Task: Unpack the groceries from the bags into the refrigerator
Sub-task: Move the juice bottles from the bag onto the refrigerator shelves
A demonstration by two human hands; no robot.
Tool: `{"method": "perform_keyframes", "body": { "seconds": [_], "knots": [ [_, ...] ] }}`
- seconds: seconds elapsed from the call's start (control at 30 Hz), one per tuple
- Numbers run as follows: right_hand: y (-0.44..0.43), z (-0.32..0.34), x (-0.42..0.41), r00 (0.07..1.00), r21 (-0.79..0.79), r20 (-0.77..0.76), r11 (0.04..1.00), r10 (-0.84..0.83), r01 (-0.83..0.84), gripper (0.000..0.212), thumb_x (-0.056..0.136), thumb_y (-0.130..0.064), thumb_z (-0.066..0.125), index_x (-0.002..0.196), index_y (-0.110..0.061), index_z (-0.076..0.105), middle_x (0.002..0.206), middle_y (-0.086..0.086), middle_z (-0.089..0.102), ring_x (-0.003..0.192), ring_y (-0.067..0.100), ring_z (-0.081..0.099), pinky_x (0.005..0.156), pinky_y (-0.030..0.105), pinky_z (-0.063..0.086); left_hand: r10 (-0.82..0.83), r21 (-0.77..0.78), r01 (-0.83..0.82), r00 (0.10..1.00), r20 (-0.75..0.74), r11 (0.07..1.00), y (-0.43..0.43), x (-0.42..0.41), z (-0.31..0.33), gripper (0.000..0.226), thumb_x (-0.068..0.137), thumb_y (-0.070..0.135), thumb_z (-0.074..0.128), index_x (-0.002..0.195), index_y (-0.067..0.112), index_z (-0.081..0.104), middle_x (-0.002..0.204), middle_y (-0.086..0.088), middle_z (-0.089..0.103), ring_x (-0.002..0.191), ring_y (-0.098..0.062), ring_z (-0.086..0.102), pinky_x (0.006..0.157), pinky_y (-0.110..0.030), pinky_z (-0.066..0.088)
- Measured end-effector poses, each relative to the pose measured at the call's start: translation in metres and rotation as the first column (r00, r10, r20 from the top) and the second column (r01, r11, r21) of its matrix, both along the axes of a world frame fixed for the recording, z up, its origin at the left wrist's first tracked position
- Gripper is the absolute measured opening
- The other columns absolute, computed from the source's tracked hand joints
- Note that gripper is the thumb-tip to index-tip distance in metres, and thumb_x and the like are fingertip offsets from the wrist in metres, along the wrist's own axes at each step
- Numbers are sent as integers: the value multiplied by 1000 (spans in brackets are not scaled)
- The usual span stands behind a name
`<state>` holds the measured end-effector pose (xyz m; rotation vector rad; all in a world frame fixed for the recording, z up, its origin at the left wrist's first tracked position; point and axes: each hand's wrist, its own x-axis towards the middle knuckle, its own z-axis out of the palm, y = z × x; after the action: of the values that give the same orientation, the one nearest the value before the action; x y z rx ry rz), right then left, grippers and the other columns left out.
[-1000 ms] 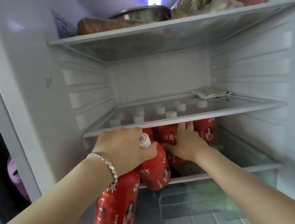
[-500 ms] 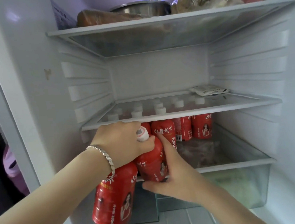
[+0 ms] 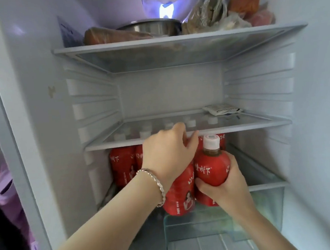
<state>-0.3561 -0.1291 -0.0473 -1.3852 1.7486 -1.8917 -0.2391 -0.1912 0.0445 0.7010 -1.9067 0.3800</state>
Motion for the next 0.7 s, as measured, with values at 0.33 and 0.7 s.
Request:
{"method": "perform_keyframes", "body": {
  "seconds": [0.33, 0.7],
  "knots": [
    [12, -6, -34, 991, 40, 2, 991, 131, -131, 83, 54, -18, 89, 113, -47, 38, 106, -16, 60, 90, -10, 61, 71, 11, 49, -65, -297, 17, 986, -154, 955, -8, -19, -25, 22, 80, 28, 61, 62, 17, 57, 53, 7, 56, 35, -10, 45, 38, -15, 27],
    [14, -12, -30, 995, -29, -11, 994, 102, -102, 82, 53, -18, 90, 110, -48, 39, 108, -17, 59, 91, -11, 60, 72, 8, 48, -355, 3, 426, 758, -547, 905, 2, -16, -52, 30, 70, 46, 71, 79, 21, 57, 77, 9, 59, 72, -5, 59, 60, -15, 51]
  ]
}}
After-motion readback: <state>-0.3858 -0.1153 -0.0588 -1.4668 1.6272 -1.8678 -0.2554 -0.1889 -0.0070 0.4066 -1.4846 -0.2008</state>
